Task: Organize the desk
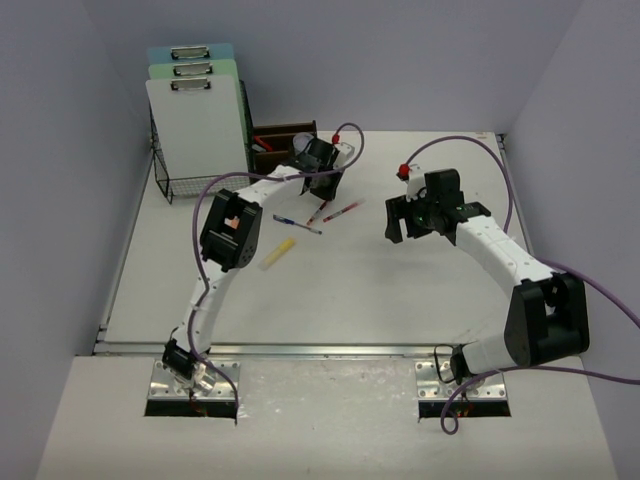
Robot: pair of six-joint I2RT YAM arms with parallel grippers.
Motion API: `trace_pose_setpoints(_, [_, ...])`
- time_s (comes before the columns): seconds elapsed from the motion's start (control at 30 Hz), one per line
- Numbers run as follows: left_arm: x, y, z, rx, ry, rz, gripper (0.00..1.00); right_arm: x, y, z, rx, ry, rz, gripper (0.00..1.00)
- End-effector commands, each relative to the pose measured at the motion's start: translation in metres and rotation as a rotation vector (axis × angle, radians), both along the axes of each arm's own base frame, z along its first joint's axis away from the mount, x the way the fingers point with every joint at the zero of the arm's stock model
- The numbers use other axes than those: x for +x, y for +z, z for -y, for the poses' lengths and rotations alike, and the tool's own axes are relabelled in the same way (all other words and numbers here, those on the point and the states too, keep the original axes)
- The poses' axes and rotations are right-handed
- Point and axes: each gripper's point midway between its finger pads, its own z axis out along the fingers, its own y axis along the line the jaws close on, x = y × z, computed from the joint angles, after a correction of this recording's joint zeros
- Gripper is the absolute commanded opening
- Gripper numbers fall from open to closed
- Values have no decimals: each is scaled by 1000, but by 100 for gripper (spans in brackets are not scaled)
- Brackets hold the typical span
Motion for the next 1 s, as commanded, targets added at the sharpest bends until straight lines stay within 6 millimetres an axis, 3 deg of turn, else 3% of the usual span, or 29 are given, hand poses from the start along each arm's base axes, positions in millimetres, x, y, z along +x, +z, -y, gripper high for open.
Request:
trace_pose_setpoints(0.0, [17,116,19,-166,-12,207,0,10,30,-3,33,1,80,77])
trace_pose_setpoints(0.03, [17,132,17,-188,-4,238,0,10,31,-3,31,1,82,77])
trace_pose_setpoints(0.13, [15,203,7,-287,29,392,0,11,34,-1,19,2,88,78])
trace_pose_setpoints(0.17, [13,214,0,-301,55,438,0,13,35,-1,14,2,91,78])
trace_pose_setpoints(0.2, [11,253,-7,-354,81,551,0,14,36,0,8,0,95,78])
trace_pose_setpoints(0.23, [10,260,-14,-375,97,616,0,15,37,1,5,-2,99,78])
trace_pose_setpoints(0.3, [-10,304,-32,-441,88,768,0,16,37,2,-5,2,97,78])
trace_pose_setpoints(0.33, [-16,302,-38,-460,84,820,0,17,38,2,-10,4,99,78])
trace_pose_setpoints(0.37, [-21,320,-45,-464,87,859,0,16,37,2,-13,7,94,78])
trace_pose_setpoints(0.43, [-39,330,-68,-468,87,1007,0,19,39,3,-25,12,92,78])
trace_pose_setpoints(0.6, [-45,334,-118,-536,148,1157,0,24,41,3,-31,10,90,78])
trace_pose_setpoints(0.63, [-47,349,-126,-577,139,1231,0,25,41,3,-30,11,90,78])
trace_pose_setpoints(0.7, [-39,350,-143,-587,148,1290,0,26,40,3,-32,9,83,79])
trace_pose_setpoints(0.83, [-31,346,-152,-566,123,1460,0,28,39,3,-39,5,77,79])
trace_pose_setpoints(0.87, [-23,335,-153,-554,141,1458,0,28,38,4,-45,4,76,79])
trace_pose_setpoints(0.9, [-18,343,-158,-560,174,1486,0,28,37,5,-50,5,75,79])
trace_pose_setpoints(0.97, [-6,337,-164,-562,215,1506,0,28,35,7,-58,5,75,79])
